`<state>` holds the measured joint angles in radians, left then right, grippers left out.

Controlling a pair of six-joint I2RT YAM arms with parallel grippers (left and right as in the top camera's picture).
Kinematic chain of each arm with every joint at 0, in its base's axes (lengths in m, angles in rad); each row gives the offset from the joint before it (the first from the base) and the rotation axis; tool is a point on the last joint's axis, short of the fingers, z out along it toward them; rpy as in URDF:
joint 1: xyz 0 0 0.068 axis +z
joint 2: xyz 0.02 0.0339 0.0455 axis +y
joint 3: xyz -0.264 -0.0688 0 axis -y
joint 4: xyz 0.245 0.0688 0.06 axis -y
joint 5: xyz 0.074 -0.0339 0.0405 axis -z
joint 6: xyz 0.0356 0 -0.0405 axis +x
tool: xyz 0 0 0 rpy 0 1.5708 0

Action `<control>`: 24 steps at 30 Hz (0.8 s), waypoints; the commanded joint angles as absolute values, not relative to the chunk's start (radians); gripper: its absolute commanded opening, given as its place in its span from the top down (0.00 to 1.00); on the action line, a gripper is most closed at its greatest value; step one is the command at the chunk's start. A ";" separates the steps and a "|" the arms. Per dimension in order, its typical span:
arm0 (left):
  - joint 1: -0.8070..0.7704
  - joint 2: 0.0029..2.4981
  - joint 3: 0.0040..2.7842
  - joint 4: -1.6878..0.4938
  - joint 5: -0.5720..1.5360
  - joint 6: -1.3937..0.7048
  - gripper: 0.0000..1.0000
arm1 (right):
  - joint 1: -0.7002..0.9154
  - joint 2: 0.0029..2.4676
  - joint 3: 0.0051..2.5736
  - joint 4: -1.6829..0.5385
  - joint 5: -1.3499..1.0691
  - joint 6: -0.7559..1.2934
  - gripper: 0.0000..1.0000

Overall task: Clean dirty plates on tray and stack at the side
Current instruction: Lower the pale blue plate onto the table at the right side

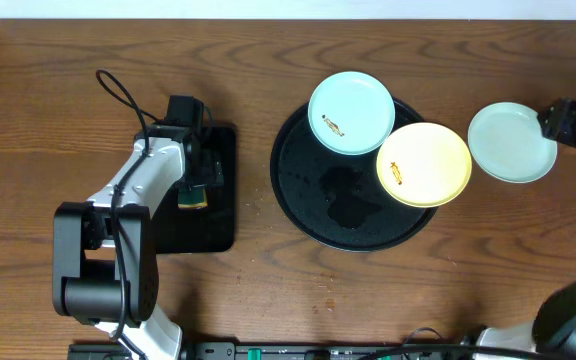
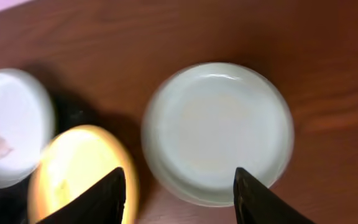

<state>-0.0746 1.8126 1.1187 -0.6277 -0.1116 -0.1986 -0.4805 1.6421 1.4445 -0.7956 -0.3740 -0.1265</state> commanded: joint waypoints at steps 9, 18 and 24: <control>-0.070 1.816 1.114 -0.630 -0.121 -0.200 0.08 | -0.105 1.622 1.429 -1.015 -0.012 -0.125 0.46; -0.070 1.816 1.114 -0.630 -0.121 -0.200 0.08 | -0.088 1.721 1.395 -0.991 0.030 -0.057 0.59; -0.070 1.816 1.114 -0.630 -0.121 -0.200 0.08 | -0.118 1.821 1.393 -0.993 0.030 -0.058 0.67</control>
